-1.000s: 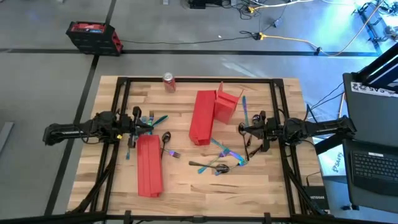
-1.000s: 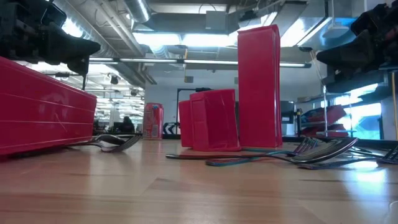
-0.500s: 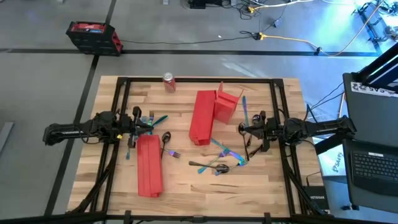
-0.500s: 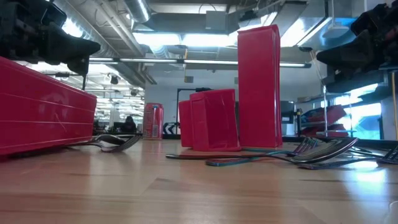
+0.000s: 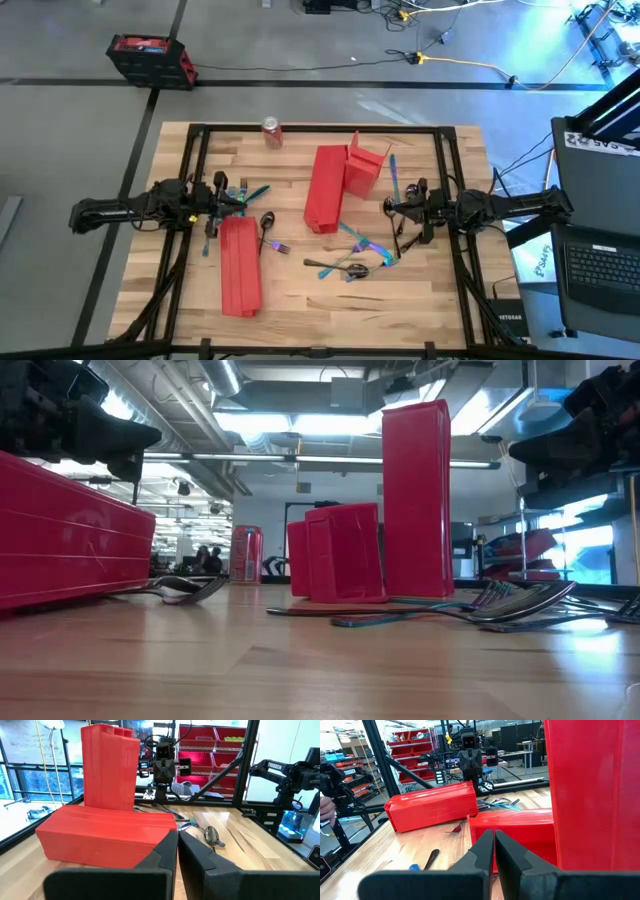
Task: Sort silverware
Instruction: Move the bottom red bin
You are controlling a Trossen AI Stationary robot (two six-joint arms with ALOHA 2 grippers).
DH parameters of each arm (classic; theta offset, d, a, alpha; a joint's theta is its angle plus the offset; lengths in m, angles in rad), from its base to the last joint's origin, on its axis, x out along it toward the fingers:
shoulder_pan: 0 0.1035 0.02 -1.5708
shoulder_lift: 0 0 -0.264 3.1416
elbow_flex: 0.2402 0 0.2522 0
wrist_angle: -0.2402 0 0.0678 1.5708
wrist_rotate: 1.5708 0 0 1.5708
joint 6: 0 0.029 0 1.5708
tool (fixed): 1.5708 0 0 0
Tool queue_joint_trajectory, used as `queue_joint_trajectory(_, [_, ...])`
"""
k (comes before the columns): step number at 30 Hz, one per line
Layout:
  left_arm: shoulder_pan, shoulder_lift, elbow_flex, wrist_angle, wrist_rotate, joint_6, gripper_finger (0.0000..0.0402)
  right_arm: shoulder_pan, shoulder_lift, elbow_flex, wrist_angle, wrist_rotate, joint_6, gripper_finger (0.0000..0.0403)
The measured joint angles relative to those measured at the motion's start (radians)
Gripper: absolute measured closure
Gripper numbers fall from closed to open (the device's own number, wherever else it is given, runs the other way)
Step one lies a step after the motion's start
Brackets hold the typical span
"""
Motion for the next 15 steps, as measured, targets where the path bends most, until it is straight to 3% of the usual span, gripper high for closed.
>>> queue_joint_trajectory(15, [0.0, 0.0, 0.0, 0.002, -0.013, 0.003, 0.0402, 0.0, 0.0, 0.0, 0.0, 0.0, 0.0, 0.0403])
